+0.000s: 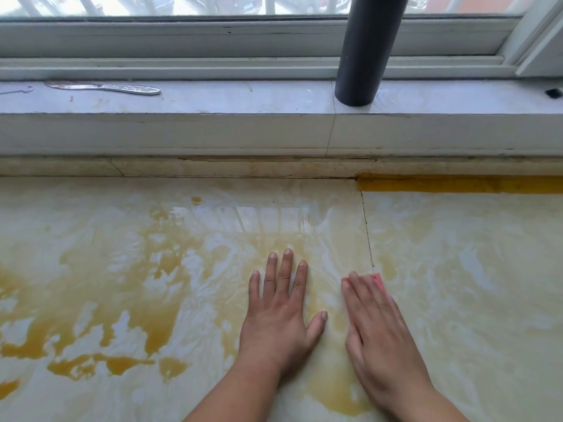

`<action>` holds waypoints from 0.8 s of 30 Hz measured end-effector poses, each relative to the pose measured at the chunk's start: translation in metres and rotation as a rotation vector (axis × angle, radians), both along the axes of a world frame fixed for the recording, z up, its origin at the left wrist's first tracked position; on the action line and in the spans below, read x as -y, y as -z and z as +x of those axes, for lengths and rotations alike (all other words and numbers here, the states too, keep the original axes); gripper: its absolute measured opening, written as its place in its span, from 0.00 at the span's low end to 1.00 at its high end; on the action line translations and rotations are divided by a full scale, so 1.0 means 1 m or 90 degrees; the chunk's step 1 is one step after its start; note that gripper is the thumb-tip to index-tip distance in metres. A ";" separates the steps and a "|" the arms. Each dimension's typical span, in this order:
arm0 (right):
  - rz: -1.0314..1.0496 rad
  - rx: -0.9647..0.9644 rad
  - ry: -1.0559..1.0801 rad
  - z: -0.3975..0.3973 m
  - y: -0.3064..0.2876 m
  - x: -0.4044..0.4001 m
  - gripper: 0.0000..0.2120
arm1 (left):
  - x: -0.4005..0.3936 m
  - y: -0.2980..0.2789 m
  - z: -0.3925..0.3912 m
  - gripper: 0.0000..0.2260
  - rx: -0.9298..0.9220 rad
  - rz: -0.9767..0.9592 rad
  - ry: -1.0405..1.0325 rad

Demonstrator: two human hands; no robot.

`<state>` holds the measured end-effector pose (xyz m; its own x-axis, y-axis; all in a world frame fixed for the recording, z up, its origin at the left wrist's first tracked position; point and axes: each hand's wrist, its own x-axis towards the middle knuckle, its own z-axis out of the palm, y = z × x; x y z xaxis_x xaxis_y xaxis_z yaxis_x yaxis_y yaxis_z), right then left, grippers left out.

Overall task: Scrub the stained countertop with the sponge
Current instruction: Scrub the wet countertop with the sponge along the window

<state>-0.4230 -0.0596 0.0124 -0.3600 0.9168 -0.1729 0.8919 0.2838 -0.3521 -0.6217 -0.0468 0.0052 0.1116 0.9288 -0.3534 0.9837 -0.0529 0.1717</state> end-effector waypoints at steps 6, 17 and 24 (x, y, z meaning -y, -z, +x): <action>-0.022 -0.001 0.095 -0.014 -0.004 -0.090 0.31 | -0.001 0.000 0.001 0.39 -0.029 -0.001 -0.002; -0.015 -0.007 -0.016 0.005 -0.003 0.032 0.33 | 0.000 -0.001 0.001 0.38 -0.032 -0.005 -0.005; -0.061 0.001 -0.028 -0.005 -0.005 -0.065 0.32 | -0.001 0.001 0.000 0.38 -0.024 0.011 -0.019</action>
<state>-0.4284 0.0057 0.0175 -0.3986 0.8796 -0.2595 0.8802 0.2874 -0.3777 -0.6219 -0.0460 0.0039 0.0710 0.9374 -0.3410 0.9907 -0.0265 0.1333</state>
